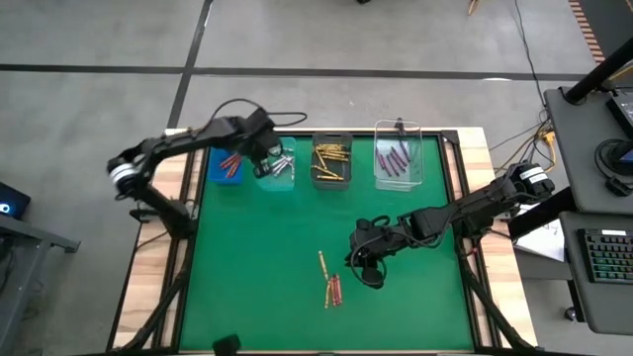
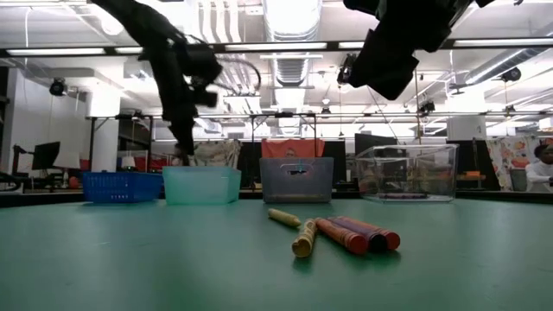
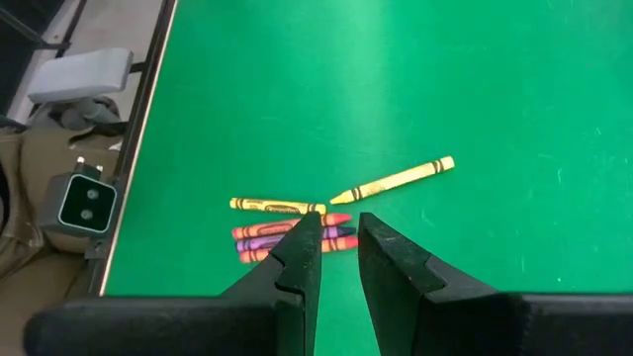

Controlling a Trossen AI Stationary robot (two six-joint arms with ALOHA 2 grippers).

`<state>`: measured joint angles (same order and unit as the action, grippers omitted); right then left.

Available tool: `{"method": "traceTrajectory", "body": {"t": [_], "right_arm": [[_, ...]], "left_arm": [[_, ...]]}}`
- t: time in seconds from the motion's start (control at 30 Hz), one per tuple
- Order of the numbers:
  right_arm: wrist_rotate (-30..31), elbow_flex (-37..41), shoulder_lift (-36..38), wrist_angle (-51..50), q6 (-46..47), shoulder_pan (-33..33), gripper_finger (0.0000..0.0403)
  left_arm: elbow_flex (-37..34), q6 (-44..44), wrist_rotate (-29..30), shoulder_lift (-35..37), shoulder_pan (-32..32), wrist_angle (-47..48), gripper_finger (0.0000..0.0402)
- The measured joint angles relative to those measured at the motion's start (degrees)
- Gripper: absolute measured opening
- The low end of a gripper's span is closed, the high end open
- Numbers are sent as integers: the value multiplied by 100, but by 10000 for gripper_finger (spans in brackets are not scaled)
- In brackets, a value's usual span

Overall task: Sort crayons
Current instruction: Put the white crayon into the light blue bin

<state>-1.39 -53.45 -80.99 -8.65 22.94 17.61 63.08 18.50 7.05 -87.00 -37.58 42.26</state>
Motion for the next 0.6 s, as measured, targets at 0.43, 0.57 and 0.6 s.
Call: {"method": "traceTrajectory", "body": {"t": [0.43, 0.57, 0.6], "right_arm": [[4, 0, 0, -123, -4, 0, 61], [4, 0, 0, -163, -14, -2, 61], [4, 0, 0, -163, -20, -2, 61]], "left_arm": [[1473, -108, 585, -1735, -138, 981, 1], [1617, -181, 595, -1848, -132, 969, 1], [1629, -191, 595, -1872, -132, 970, 1]]}}
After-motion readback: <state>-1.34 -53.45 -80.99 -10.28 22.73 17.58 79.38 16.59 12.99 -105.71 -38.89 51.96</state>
